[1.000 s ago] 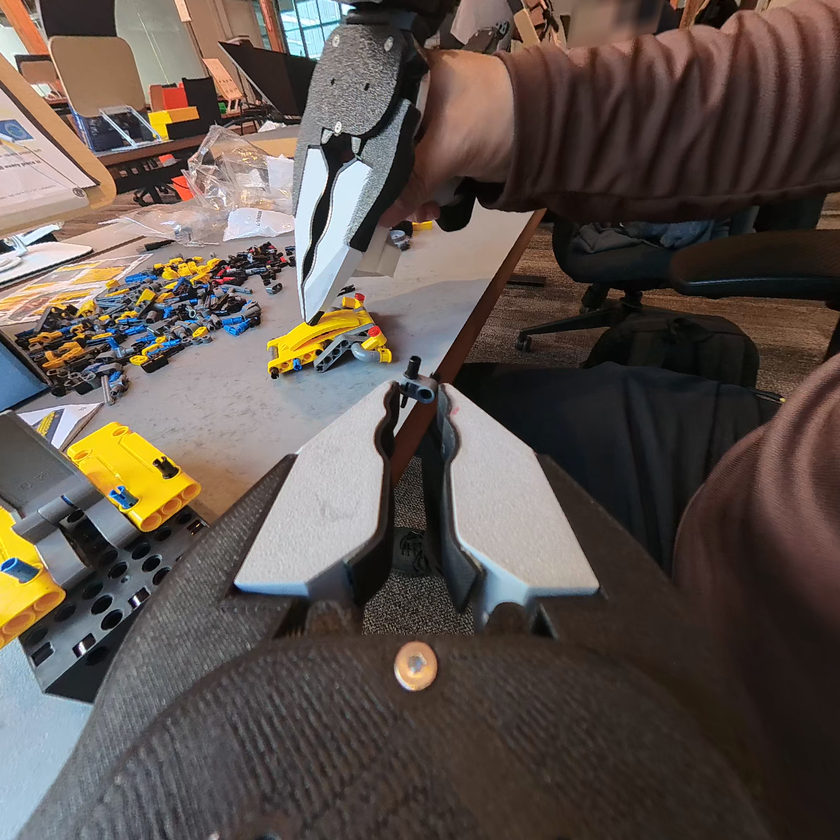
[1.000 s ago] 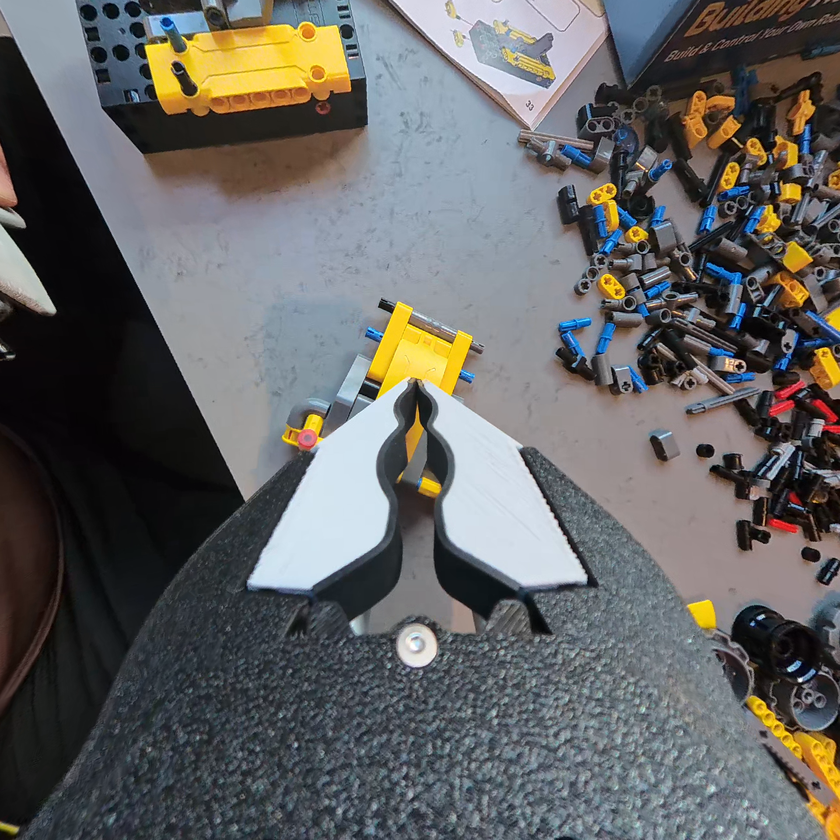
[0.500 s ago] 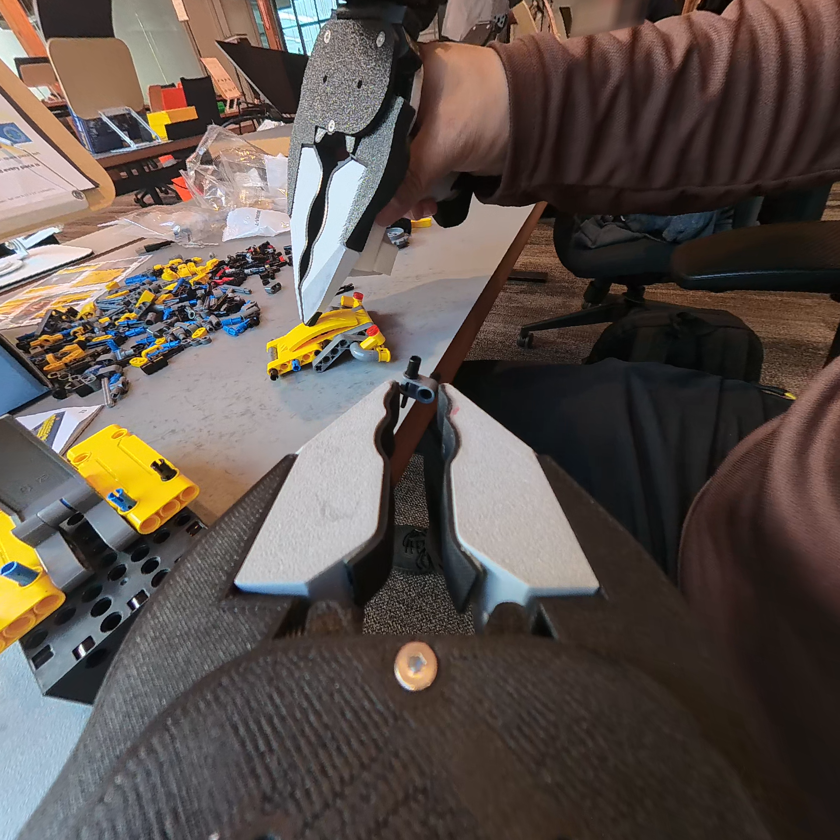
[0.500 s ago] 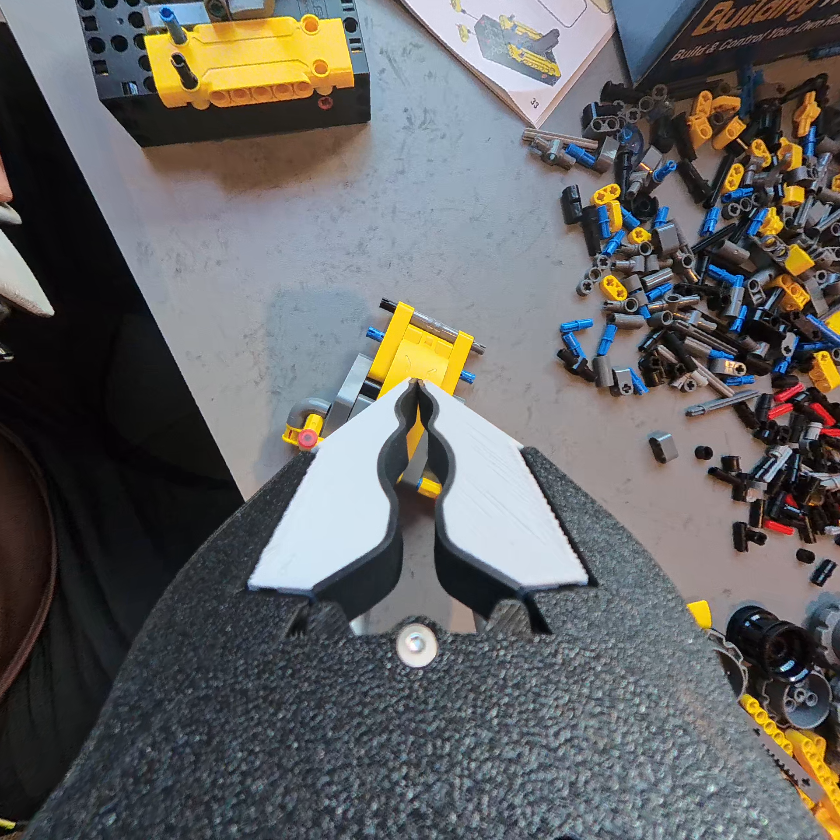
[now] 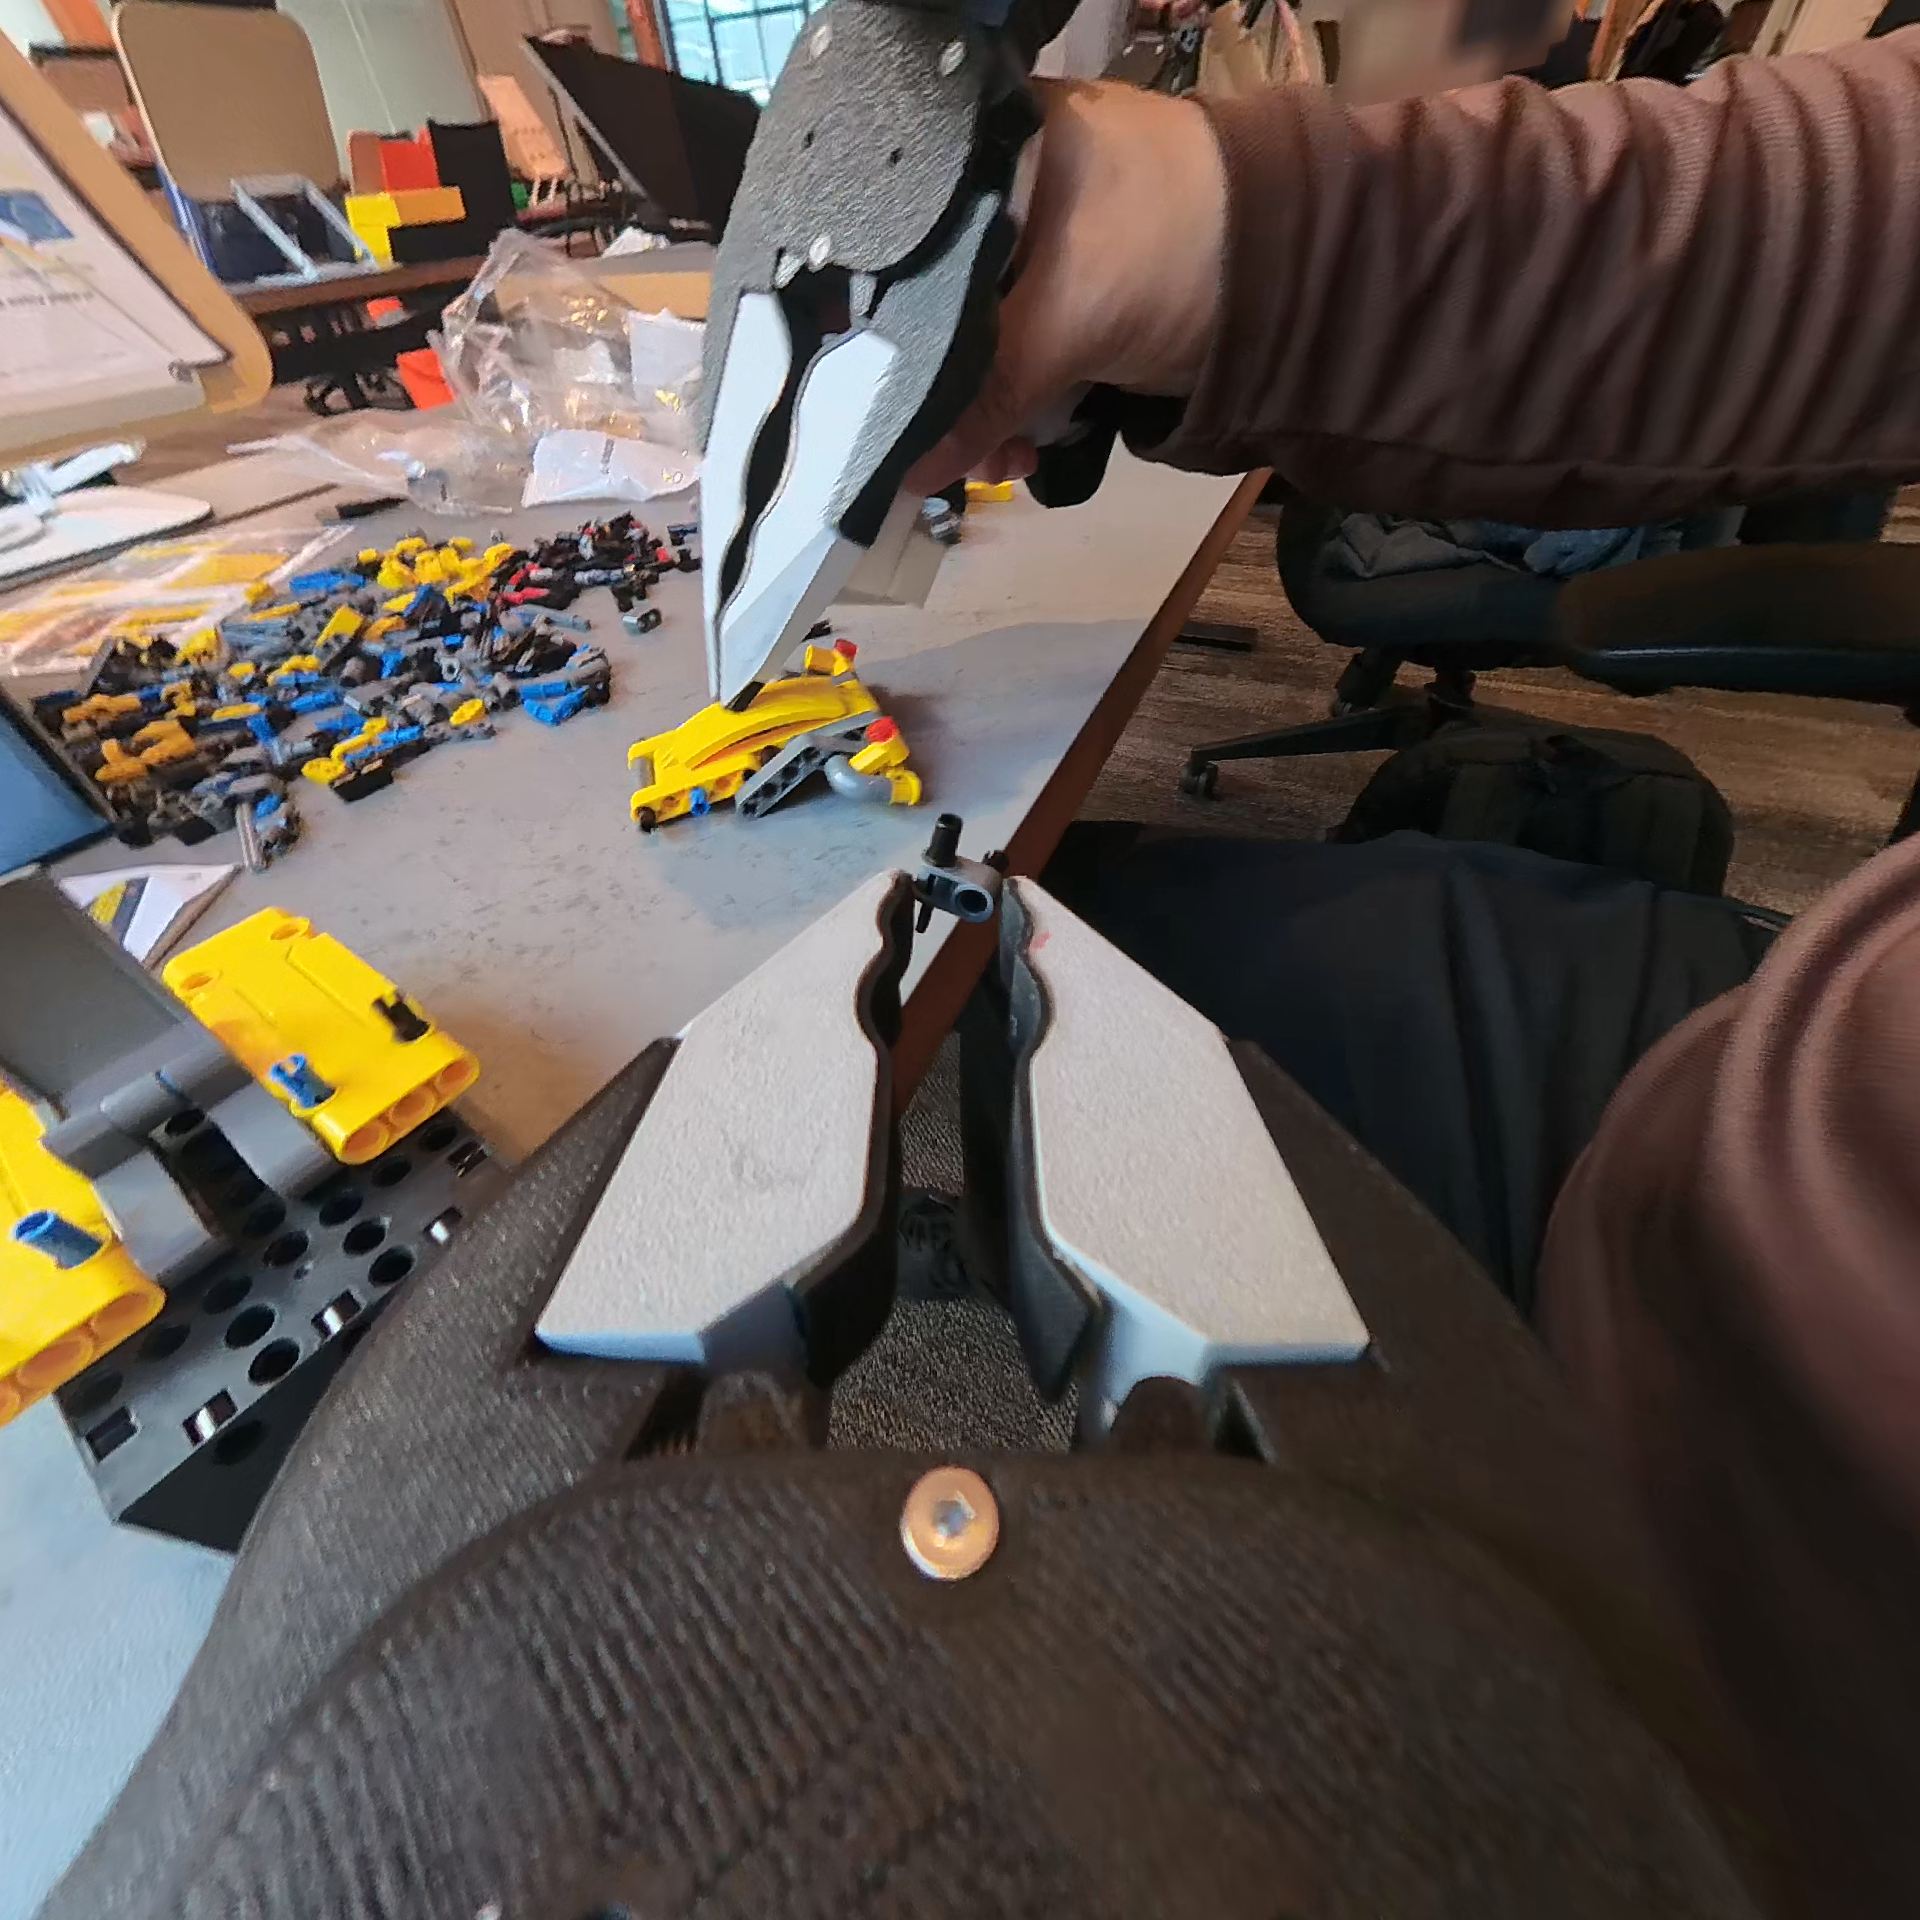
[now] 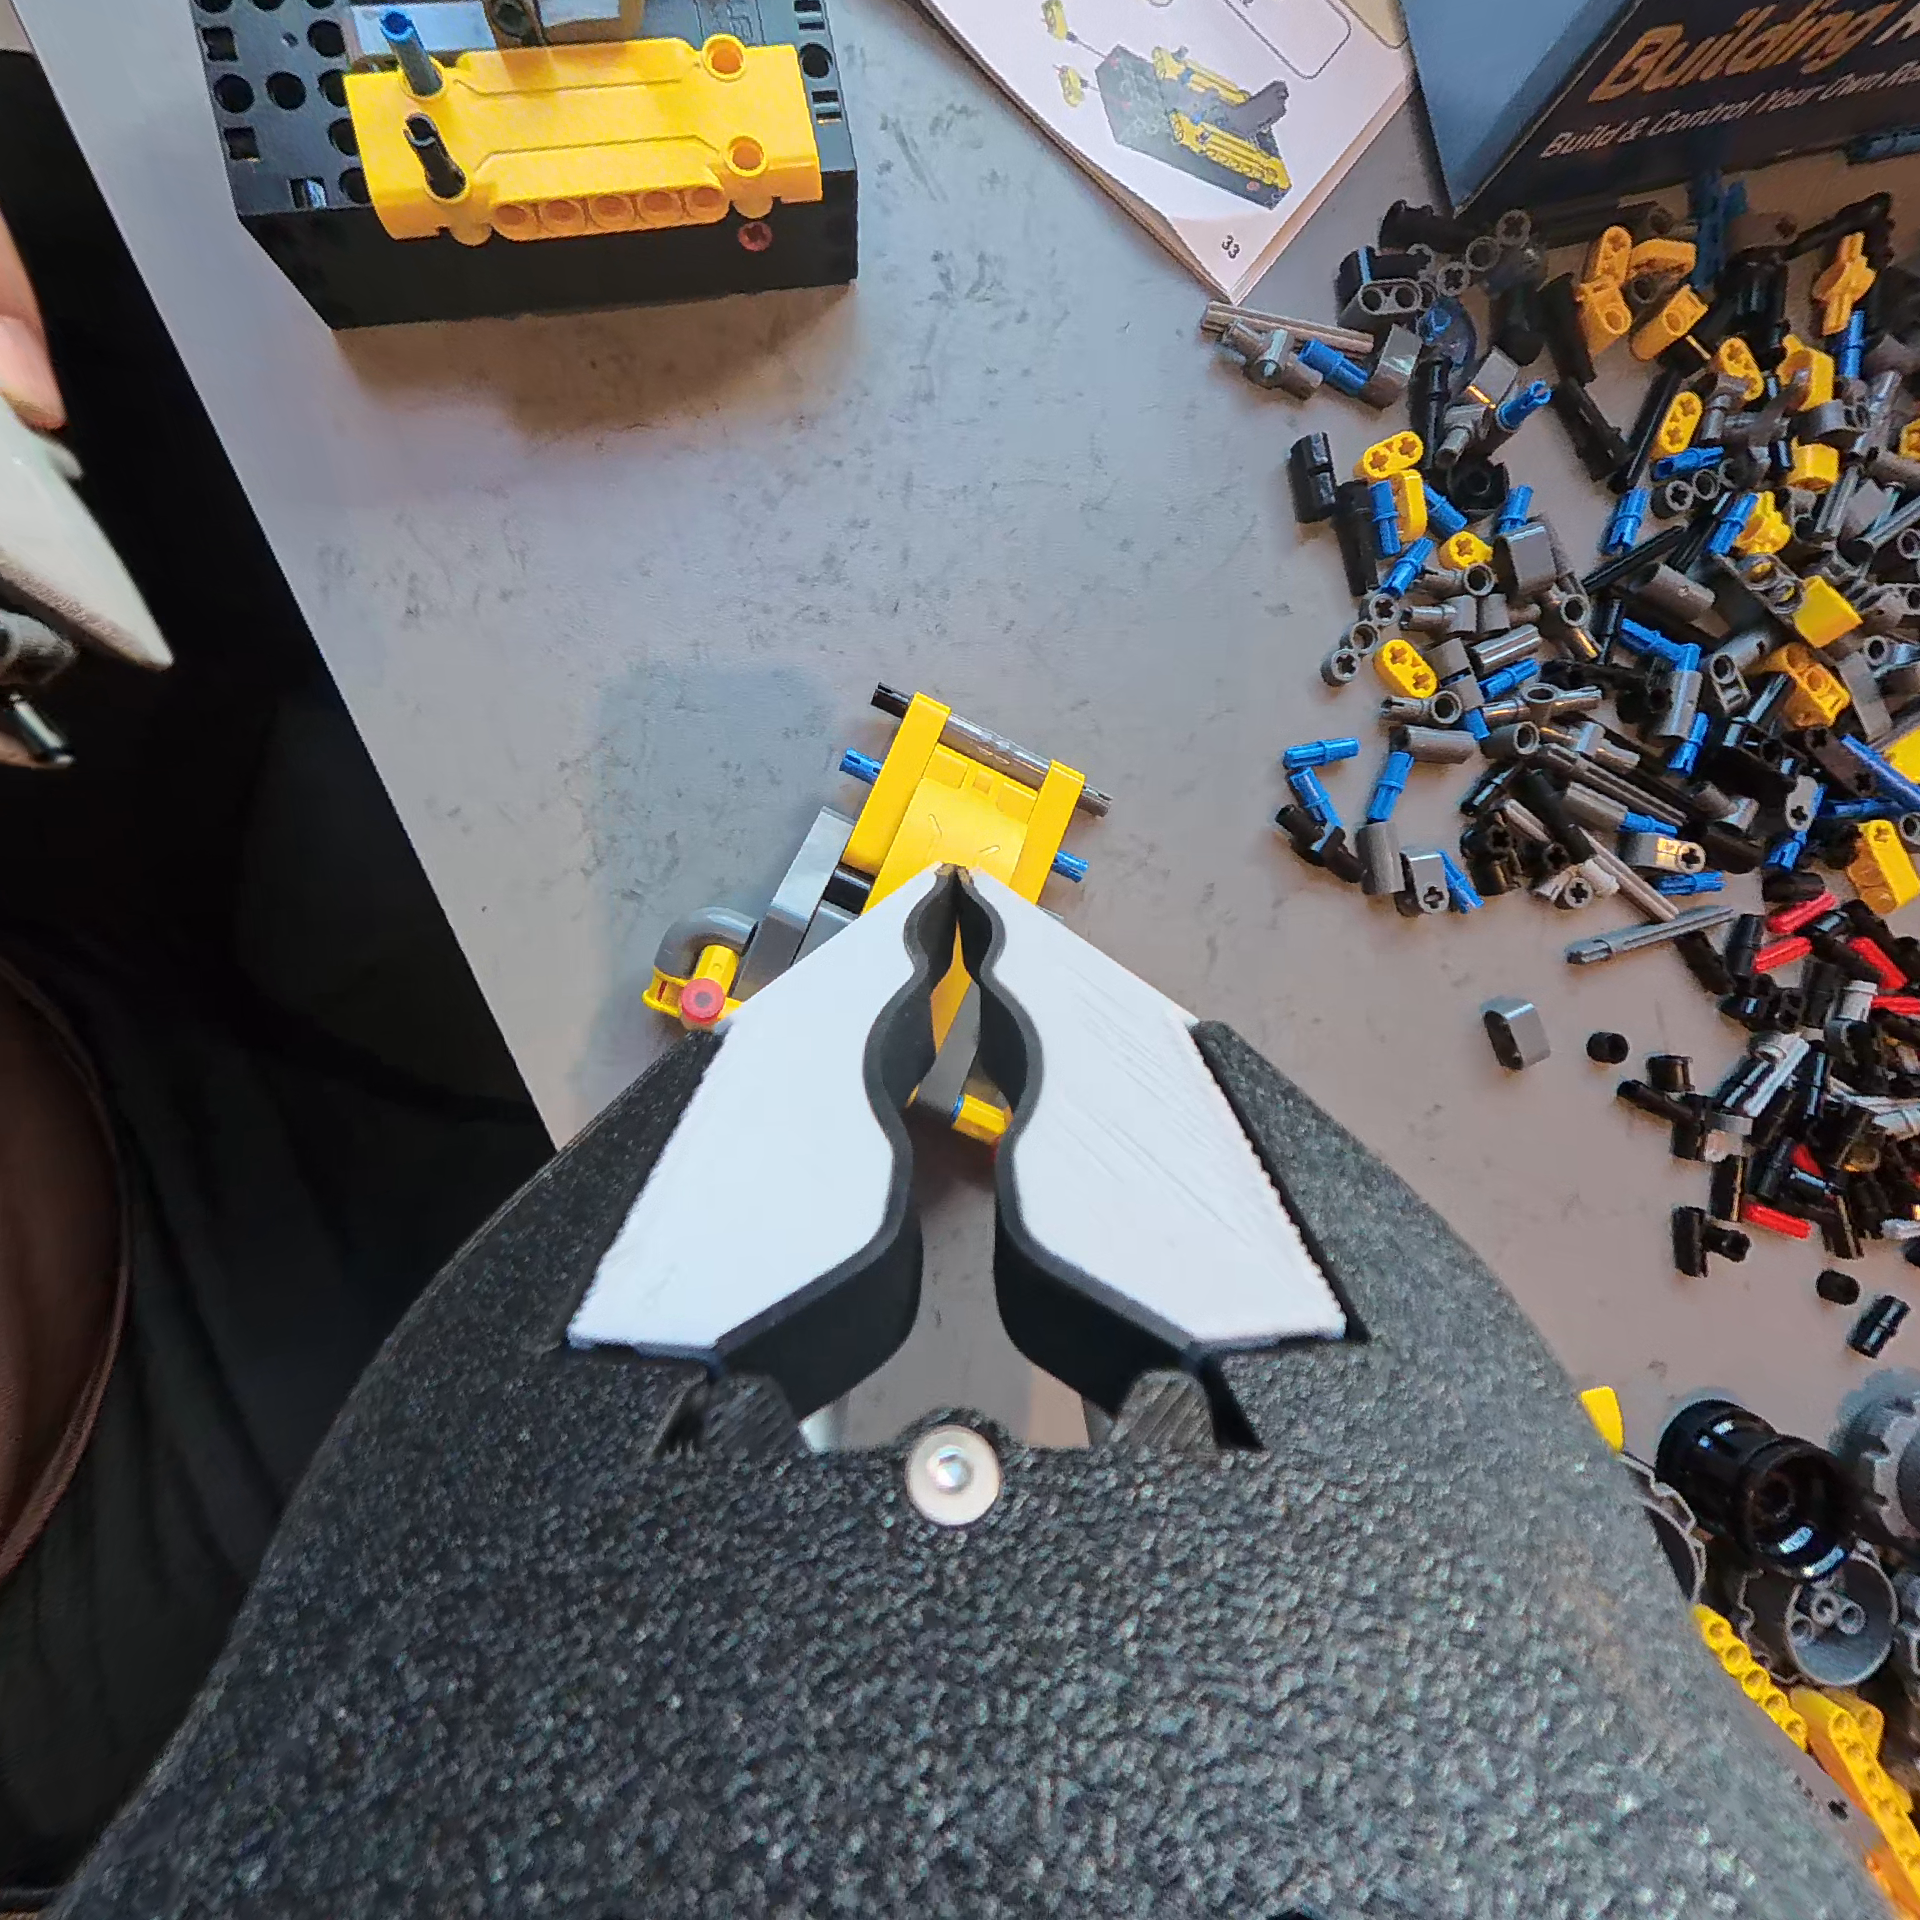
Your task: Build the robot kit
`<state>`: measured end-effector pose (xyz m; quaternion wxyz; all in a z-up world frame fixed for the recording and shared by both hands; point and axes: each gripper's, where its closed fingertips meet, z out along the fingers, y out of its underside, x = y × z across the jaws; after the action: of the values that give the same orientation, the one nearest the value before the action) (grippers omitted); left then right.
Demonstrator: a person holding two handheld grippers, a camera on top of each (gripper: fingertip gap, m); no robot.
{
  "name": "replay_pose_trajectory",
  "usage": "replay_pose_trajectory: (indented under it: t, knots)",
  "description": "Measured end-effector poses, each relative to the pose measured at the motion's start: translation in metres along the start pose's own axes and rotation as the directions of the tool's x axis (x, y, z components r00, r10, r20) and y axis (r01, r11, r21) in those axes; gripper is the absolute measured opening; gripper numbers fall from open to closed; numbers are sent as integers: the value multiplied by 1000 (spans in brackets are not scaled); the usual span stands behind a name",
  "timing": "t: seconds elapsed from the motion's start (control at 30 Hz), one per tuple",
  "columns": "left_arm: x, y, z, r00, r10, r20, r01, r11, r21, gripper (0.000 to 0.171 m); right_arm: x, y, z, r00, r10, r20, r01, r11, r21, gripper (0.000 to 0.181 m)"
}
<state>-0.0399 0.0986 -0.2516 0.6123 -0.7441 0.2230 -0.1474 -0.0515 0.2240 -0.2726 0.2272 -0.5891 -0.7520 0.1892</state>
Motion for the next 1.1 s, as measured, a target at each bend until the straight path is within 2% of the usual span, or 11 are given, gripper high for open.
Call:
replay_pose_trajectory:
  t: [0.13, 0.3, 0.43, 0.5, 0.63, 0.77, 0.93, 1.1]
  knots:
    - [-9, 4, -2, 1000, -14, 20, 14, 1000, -11, 14, 0, -1, 1, 999, 14, 30, -15, 999, 30, 0]
    - [-20, -5, -10, 997, -59, 48, 58, 998, 33, 14, -2, -6, 0, 990, 96, 104, -109, 985, 136, 0]
    - [-36, -7, -16, 992, -84, 91, 79, 995, 60, 14, -2, -24, -12, 982, 72, 172, -114, 961, 252, 0]
    - [-42, -8, -18, 988, -122, 97, 114, 990, 82, 14, -2, -39, -22, 977, 32, 212, -98, 945, 311, 6]
    - [-50, -8, -20, 983, -151, 103, 141, 985, 100, 14, 4, -43, -18, 981, -32, 192, -25, 957, 289, 9]
    - [-53, -12, -22, 984, -139, 107, 127, 986, 107, 14, 6, -41, -11, 980, -12, 199, -44, 961, 272, 11]
    - [-44, -25, -23, 993, -67, 102, 55, 991, 120, 14, 2, -45, -15, 985, -2, 174, -53, 949, 309, 12]
    - [-38, -24, -17, 992, 59, 110, -69, 994, 82, 14, 6, -38, -18, 986, 62, 153, -111, 936, 334, 15]
